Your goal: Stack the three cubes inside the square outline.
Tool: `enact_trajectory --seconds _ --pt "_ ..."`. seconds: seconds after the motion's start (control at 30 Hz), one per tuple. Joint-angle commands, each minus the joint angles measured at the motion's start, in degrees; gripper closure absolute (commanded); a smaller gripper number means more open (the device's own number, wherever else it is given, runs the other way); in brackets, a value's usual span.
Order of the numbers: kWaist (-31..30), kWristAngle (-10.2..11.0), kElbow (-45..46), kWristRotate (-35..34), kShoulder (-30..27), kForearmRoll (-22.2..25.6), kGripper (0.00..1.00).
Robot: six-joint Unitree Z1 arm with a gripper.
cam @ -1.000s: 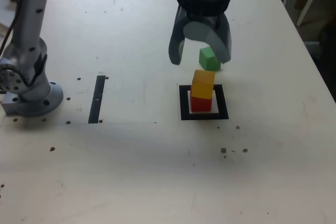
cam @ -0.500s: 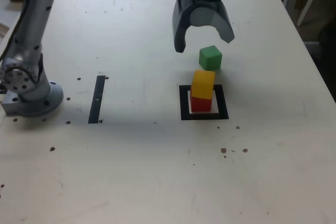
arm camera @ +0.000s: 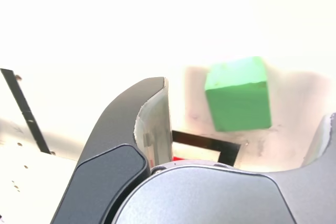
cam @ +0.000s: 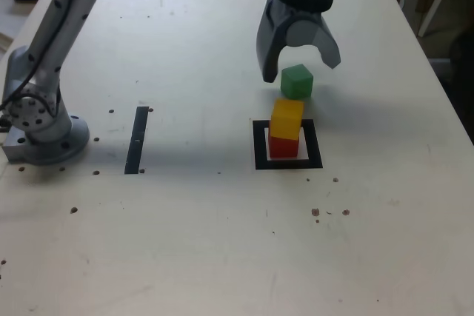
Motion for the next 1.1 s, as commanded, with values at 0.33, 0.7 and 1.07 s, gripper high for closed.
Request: enact_trajectory --seconds 0.33,0.7,1.07 --pt "0.7 -1.0 -2.9 0.8 4.4 0.9 0.3" --pt "0.5 0.4 -4.9 1.0 5.1 1.5 0.68" --pt "0.5 0.2 -5.2 1.3 5.0 1.6 0.68"
